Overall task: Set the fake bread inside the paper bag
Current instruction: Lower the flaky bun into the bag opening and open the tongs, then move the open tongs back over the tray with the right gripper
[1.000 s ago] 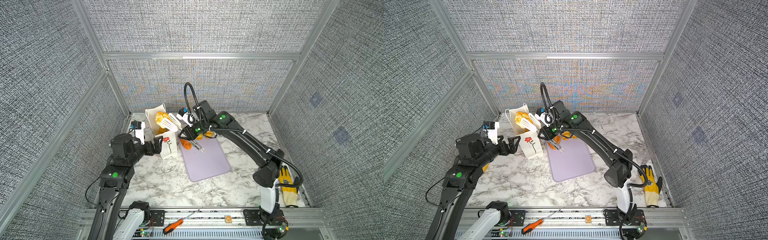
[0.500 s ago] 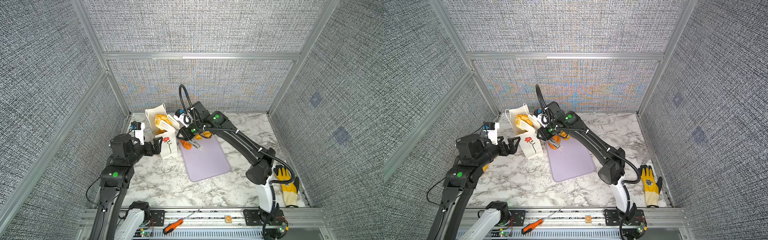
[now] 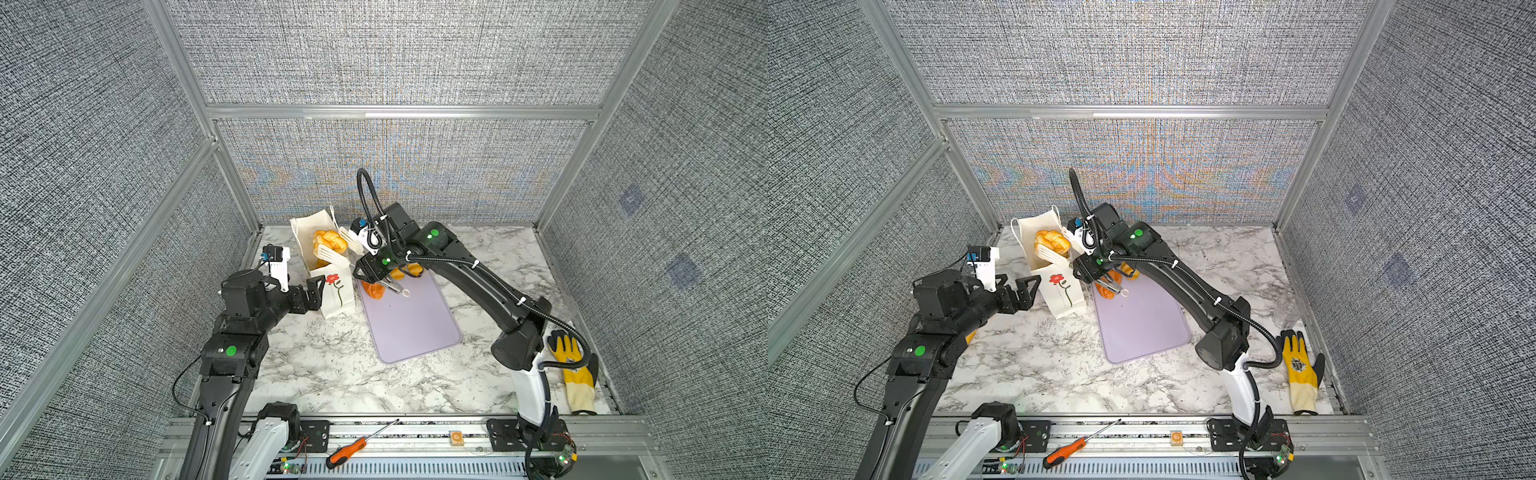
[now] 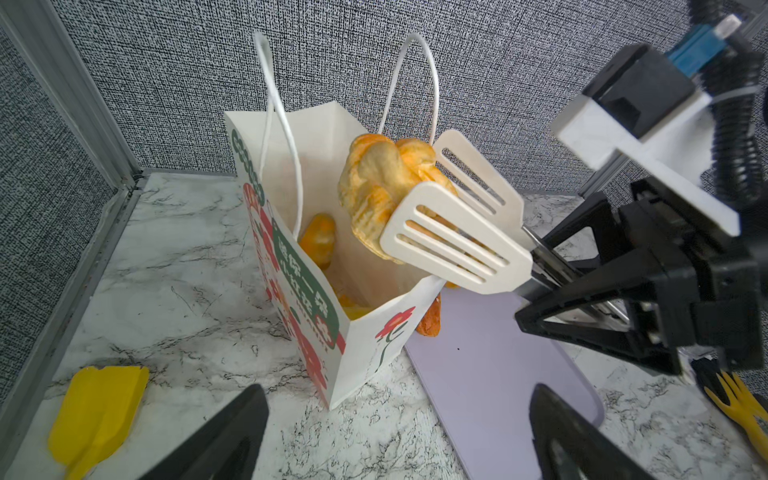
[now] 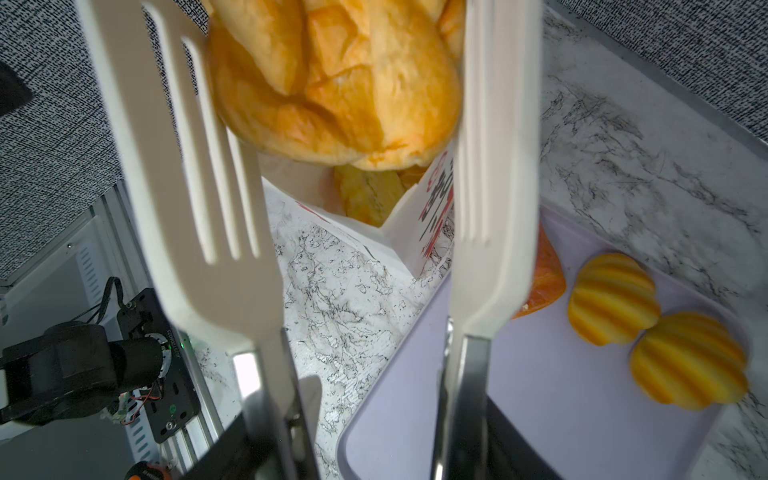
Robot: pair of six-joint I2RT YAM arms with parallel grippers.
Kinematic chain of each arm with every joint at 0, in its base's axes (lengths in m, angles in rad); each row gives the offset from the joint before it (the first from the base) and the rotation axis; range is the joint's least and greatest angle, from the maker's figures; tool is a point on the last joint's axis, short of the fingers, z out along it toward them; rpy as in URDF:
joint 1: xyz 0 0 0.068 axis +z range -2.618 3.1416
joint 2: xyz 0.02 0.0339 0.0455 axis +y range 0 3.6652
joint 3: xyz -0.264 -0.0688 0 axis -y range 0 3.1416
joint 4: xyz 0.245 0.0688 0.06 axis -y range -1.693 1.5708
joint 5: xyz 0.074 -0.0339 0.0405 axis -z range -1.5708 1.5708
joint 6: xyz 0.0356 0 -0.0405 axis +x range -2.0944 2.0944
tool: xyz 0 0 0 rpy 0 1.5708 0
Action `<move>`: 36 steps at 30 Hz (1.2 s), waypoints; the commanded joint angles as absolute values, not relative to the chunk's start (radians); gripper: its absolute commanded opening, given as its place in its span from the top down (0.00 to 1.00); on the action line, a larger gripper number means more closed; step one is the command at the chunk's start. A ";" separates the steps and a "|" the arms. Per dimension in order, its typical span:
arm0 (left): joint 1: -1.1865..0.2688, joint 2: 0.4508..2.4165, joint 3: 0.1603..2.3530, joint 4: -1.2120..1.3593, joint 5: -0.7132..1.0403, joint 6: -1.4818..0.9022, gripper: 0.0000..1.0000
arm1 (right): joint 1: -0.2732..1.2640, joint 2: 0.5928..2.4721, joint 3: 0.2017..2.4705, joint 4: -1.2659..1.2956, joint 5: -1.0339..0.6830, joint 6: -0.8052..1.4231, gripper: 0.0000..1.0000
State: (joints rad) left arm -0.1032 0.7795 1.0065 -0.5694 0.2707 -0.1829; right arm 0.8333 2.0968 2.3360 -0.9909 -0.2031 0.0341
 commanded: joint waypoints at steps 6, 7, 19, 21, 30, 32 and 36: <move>-0.103 0.779 1.000 -0.554 0.270 -0.167 0.01 | 0.840 2.090 2.358 -1.003 -0.169 0.009 0.31; -0.103 0.778 1.001 -0.555 0.271 -0.167 0.01 | 0.841 2.089 2.360 -1.005 -0.167 0.009 0.31; -0.101 0.781 1.001 -0.555 0.310 -0.159 0.01 | 0.841 2.034 2.347 -1.025 -0.120 -0.020 0.32; -0.103 0.784 1.003 -0.557 0.326 -0.154 0.01 | 0.839 2.009 2.323 -1.025 -0.102 -0.026 0.32; -0.105 0.802 0.997 -0.519 0.422 -0.167 0.01 | 0.808 1.903 2.202 -1.016 -0.059 -0.032 0.33; -0.109 0.802 0.998 -0.516 0.423 -0.172 0.01 | 0.799 1.872 2.160 -1.009 -0.048 -0.031 0.33; -0.136 0.804 0.987 -0.501 0.425 -0.191 0.02 | 0.769 1.813 2.068 -0.993 -0.020 -0.022 0.33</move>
State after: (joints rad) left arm -0.1230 0.8021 0.9924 -0.5388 0.4026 -0.1715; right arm 0.7815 1.8408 2.1044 -1.0149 -0.0540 -0.0257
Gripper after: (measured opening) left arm 0.981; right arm 0.670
